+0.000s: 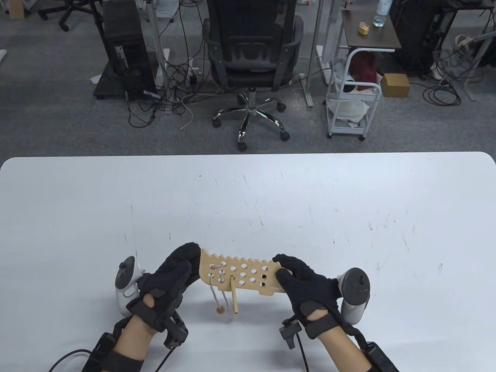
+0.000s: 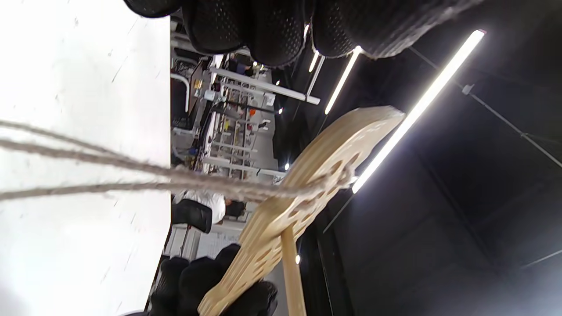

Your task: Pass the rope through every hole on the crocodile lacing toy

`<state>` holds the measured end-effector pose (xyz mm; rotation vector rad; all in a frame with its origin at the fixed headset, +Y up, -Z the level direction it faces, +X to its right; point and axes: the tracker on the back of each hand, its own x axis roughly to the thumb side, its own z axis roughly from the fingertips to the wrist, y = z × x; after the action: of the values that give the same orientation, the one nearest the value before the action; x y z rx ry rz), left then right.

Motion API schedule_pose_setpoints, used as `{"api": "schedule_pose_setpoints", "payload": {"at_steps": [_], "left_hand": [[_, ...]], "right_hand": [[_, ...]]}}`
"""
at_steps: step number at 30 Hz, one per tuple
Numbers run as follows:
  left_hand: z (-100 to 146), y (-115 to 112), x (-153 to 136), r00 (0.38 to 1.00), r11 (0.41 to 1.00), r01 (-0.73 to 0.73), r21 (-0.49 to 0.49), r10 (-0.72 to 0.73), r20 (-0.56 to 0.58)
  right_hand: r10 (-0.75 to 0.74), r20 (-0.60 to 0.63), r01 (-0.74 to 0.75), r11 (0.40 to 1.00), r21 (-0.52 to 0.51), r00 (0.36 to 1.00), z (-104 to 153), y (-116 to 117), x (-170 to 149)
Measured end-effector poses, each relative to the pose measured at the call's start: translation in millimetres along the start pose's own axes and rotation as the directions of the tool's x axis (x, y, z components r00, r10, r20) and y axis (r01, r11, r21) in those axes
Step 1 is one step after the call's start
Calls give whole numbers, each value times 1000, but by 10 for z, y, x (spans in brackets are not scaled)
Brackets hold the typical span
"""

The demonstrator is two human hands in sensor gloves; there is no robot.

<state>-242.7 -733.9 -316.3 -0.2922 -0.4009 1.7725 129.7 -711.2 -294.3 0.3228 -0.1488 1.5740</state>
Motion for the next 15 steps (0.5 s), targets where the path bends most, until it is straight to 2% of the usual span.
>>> {"api": "schedule_pose_setpoints", "payload": {"at_steps": [8, 15], "left_hand": [[54, 9, 189, 976, 978, 195, 79, -202, 84], [72, -104, 280, 913, 919, 378, 110, -390, 123]], "right_hand": [[19, -19, -19, 999, -25, 1000, -3, -27, -8], [41, -42, -43, 998, -53, 998, -8, -43, -25]]}}
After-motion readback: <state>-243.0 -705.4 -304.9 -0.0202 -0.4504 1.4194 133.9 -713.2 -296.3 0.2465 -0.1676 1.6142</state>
